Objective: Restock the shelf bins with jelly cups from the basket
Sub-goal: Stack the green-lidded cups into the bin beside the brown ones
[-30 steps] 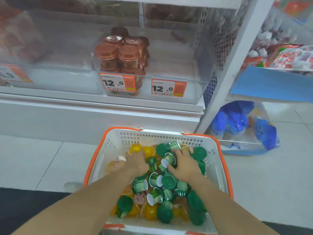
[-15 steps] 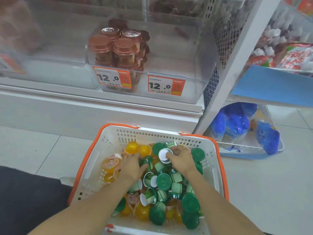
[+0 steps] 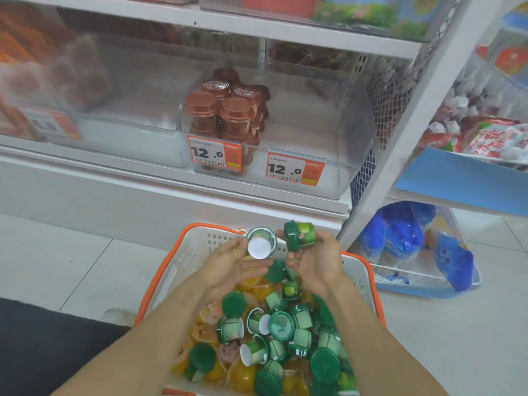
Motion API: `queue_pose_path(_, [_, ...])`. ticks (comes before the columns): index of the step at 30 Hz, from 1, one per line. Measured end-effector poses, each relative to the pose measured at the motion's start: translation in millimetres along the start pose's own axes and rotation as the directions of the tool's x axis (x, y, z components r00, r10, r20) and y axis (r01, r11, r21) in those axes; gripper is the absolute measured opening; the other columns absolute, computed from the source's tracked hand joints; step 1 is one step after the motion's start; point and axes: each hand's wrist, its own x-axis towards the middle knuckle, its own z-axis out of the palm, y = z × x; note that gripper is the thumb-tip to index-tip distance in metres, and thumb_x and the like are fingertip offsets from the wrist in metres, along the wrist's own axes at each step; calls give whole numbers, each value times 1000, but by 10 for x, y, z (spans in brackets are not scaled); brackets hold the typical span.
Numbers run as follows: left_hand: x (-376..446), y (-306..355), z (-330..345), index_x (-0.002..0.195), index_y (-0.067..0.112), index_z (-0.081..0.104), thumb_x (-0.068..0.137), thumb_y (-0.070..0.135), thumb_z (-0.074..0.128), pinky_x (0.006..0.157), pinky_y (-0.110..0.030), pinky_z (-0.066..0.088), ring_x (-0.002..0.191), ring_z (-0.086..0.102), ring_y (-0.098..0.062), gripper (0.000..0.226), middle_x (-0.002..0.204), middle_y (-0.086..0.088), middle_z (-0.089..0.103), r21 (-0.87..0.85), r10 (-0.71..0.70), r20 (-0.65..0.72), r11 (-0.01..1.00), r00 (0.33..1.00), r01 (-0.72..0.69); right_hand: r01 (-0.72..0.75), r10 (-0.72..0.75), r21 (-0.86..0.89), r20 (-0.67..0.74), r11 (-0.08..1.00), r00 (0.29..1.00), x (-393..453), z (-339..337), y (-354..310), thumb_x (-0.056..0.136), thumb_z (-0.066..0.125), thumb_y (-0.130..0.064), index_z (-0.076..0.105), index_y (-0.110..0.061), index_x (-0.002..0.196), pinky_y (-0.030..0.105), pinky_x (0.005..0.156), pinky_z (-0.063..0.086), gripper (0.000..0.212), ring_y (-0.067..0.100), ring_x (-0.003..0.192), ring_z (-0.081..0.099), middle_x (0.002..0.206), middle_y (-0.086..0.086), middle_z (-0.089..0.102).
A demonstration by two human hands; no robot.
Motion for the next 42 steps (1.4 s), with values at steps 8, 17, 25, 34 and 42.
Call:
queue_pose_path(8, [-371, 504, 176, 121, 4, 61, 95, 28, 43, 62, -41, 62, 84, 68, -43, 40, 115, -27, 64, -378, -45, 189, 919, 981, 115, 109, -106, -21, 106, 994, 989, -96, 305, -241, 95, 60, -23, 51, -9, 117, 33, 67, 55, 27, 35, 81, 66, 95, 18, 63])
queue_pose_path(17, [-558, 677, 490, 122, 10, 65, 87, 72, 48, 54, -26, 37, 63, 61, -31, 73, 92, -16, 65, 233, -188, 250, 964, 950, 130, 413, -394, -146, 144, 899, 908, -401, 738, -453, 70, 73, -4, 54, -14, 99, 35, 71, 53, 36, 26, 85, 65, 108, 19, 62])
queue_pose_path(25, [-668, 889, 755, 110, 11, 66, 85, 61, 58, 39, -21, 18, 68, 61, -27, 56, 93, -13, 63, 97, -25, 236, 995, 971, 2, 560, -515, -414, 226, 717, 827, -633, 988, -636, 79, 77, -22, 62, -14, 111, 33, 85, 56, 36, 23, 100, 68, 114, 7, 68])
queue_pose_path(34, [-583, 1555, 872, 118, 15, 66, 94, 47, 54, 37, -20, 16, 64, 62, -25, 42, 89, -12, 64, 276, 97, 129, 953, 987, -129, 550, -634, -723, 202, 417, 746, -510, 1293, -1195, 73, 87, -24, 68, -10, 97, 18, 65, 55, 34, 6, 77, 72, 89, 0, 75])
queue_pose_path(42, [-312, 1776, 705, 102, 4, 55, 98, 29, 47, 36, -21, 26, 56, 64, -32, 26, 85, -24, 65, 430, 127, 7, 895, 992, -118, 394, -520, -604, -40, 693, 853, 202, 1274, -1864, 81, 80, -26, 64, 6, 110, 26, 64, 60, 45, 28, 85, 71, 109, 23, 69])
